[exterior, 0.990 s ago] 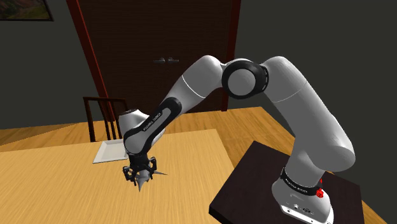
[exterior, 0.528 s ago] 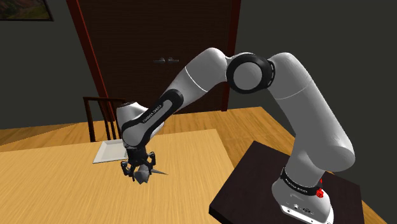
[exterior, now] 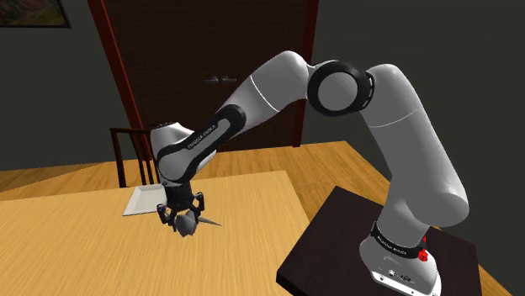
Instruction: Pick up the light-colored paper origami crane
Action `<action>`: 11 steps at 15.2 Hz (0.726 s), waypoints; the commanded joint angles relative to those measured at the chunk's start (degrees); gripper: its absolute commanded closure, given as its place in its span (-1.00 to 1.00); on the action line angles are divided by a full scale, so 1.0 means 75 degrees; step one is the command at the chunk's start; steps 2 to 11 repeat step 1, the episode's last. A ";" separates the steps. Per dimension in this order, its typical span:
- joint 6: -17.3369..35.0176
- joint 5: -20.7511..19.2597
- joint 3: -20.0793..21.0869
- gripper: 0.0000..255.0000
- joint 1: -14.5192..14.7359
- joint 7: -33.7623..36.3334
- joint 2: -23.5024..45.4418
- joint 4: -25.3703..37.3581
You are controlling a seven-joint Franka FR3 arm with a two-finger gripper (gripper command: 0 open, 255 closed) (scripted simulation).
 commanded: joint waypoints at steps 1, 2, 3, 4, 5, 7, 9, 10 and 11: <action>-0.0047 0.0004 0.0004 1.00 -0.0004 0.0004 -0.0033 0.0012; -0.0047 0.0004 0.0004 1.00 -0.0004 0.0004 -0.0033 0.0012; -0.0047 0.0004 0.0004 1.00 -0.0004 0.0004 -0.0033 0.0012; -0.0047 0.0004 0.0004 1.00 -0.0004 0.0004 -0.0033 0.0012; -0.0047 0.0004 0.0004 1.00 -0.0004 0.0004 -0.0033 0.0012; -0.0047 0.0004 0.0004 1.00 -0.0004 0.0004 -0.0033 0.0012; -0.0047 0.0004 0.0004 1.00 -0.0004 0.0004 -0.0033 0.0012; -0.0047 0.0004 0.0004 1.00 -0.0004 0.0004 -0.0033 0.0012; -0.0047 0.0004 0.0004 1.00 -0.0004 0.0004 -0.0033 0.0012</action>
